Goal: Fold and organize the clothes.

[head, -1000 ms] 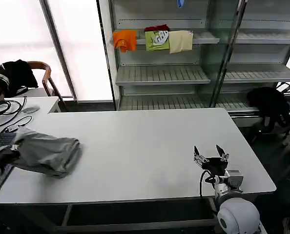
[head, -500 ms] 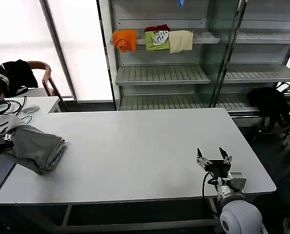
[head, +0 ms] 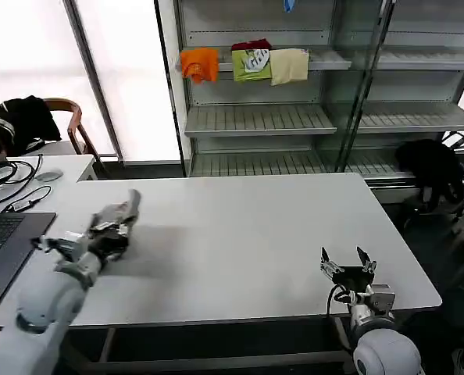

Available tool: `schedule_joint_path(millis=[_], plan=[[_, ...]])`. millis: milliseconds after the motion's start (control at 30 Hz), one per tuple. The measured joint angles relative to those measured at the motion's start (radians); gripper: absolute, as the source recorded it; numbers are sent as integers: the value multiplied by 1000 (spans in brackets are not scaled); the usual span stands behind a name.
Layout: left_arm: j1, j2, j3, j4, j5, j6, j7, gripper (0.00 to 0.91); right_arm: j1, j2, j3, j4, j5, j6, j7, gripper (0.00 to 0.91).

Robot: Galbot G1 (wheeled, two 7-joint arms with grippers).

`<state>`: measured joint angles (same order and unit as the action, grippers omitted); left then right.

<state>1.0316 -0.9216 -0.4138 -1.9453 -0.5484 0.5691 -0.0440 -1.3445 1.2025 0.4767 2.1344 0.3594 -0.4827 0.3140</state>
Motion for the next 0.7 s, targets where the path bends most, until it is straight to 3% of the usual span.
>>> schedule_joint_path(millis=[33, 67, 100, 333, 700], plan=[[-17, -10, 35, 2, 6, 1, -2, 81, -2, 3, 1, 0, -4, -2, -1, 907], [-33, -21, 69, 6, 11, 1, -2, 212, -4, 6, 1, 0, -7, -4, -3, 907], [-51, -34, 106, 12, 17, 1, -3, 907, -4, 8, 2, 0, -11, -5, -4, 907], [-154, -131, 295, 74, 51, 3, -9, 907, 4, 23, -5, -12, -25, -14, -12, 907], [-223, -234, 402, 131, 42, -7, -41, 907, 31, 39, -28, -36, -20, -32, -13, 907]])
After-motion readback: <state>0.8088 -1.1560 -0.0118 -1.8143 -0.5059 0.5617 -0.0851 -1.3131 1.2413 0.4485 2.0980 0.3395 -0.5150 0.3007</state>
